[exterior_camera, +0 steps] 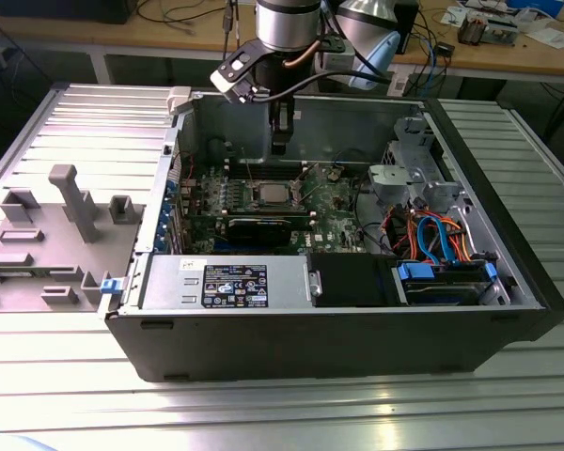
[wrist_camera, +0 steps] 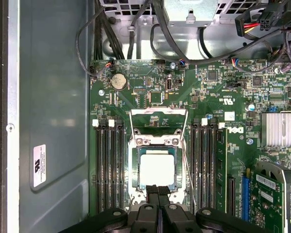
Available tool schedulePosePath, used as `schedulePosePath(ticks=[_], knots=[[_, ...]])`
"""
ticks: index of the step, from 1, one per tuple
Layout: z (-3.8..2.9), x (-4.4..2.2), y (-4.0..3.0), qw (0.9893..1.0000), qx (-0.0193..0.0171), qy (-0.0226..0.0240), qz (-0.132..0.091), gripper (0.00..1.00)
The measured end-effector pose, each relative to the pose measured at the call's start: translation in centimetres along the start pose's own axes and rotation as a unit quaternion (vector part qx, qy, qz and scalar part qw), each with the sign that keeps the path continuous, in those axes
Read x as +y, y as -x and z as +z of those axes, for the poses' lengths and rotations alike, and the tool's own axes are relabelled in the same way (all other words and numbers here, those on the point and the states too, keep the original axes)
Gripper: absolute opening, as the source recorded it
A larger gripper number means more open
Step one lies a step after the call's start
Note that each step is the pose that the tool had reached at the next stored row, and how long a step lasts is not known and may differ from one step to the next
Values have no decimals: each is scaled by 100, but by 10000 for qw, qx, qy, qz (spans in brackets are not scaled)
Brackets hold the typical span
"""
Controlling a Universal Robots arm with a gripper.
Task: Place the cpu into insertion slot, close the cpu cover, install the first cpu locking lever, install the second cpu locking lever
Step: 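Close the cpu cover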
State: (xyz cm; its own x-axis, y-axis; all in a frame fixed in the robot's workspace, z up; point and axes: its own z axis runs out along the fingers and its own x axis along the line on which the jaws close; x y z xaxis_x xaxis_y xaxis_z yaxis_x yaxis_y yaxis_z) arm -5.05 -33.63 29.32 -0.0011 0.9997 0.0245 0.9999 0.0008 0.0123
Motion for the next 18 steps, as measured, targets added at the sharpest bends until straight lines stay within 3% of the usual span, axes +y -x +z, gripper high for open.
schedulePosePath(ticks=[18], knots=[[1,42,0,10000,0,0,0,11]])
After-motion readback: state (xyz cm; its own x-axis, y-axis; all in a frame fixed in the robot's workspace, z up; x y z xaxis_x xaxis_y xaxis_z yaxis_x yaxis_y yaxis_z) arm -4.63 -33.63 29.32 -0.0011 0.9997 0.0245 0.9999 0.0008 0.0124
